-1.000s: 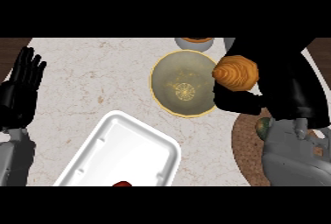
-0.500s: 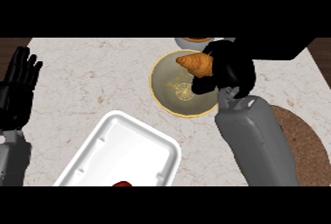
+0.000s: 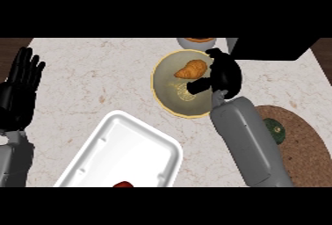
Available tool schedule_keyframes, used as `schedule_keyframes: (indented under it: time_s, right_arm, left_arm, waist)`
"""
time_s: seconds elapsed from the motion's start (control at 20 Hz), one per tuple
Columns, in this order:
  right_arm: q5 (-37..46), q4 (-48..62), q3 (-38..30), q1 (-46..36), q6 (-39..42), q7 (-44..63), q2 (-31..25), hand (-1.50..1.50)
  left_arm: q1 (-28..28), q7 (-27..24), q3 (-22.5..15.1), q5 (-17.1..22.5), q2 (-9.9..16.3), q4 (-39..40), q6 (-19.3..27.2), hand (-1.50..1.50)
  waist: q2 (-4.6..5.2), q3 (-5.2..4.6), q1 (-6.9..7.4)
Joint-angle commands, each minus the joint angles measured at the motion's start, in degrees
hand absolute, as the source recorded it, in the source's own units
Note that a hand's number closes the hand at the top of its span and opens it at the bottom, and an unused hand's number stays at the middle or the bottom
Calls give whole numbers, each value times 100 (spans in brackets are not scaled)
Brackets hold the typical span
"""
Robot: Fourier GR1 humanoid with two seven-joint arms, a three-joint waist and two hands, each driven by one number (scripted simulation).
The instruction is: Pick the croissant from the placemat and place it in the bowl
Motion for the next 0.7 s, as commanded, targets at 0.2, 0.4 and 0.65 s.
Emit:
schedule_keyframes:
  time_s: [0.2,0.4,0.65]
  right_arm:
    - [-405,477,-216,16,-2251,-1219,10,-150]
    - [-72,27,-427,191,-2911,-1132,-86,-150]
    - [-162,-936,-677,1138,-3157,-1209,-349,-150]
  left_arm:
    - [-23,-120,-62,-194,-111,-15,199,0]
    - [-34,129,215,136,147,14,-52,0]
    - [394,-114,141,92,75,-223,-170,0]
  waist:
    - [-13,1,-75]
    - [-50,-2,-152]
    - [-67,-3,-181]
